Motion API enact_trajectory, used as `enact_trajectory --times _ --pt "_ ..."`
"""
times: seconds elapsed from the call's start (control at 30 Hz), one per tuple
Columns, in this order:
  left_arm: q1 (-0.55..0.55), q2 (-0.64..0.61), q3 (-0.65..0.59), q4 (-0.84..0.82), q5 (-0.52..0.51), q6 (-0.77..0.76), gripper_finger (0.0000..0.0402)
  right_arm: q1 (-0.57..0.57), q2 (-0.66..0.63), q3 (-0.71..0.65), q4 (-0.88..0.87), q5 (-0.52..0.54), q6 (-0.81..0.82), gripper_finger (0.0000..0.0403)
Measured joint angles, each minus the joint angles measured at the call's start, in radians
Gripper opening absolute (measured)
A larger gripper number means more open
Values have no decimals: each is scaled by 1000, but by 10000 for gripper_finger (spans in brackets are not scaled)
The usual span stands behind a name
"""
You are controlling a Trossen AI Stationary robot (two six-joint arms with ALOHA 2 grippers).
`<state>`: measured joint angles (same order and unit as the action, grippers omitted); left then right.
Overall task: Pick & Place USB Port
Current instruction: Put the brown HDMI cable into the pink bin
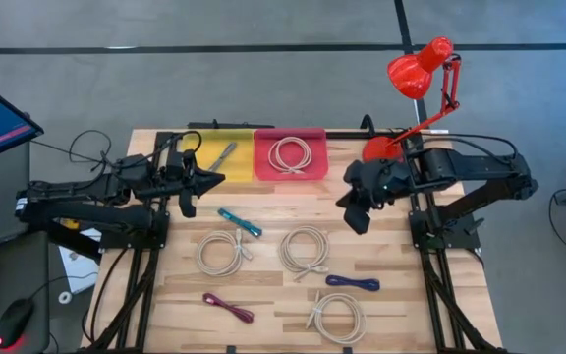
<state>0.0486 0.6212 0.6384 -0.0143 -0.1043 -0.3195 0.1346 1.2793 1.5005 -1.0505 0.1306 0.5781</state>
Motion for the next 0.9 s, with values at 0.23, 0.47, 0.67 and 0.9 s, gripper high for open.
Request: enact_trajectory --times 0.23,0.47,0.67,0.9 --pt "0 0 0 0 0 0 8 73 0 0 -108 -2 110 0" --pt "0 0 0 -4 0 0 8 197 2 0 -150 -3 275 0" --pt "0 0 0 -4 0 0 8 309 3 0 -150 -3 440 0" --pt "0 0 0 -4 0 0 8 419 3 0 -149 -30 645 0"
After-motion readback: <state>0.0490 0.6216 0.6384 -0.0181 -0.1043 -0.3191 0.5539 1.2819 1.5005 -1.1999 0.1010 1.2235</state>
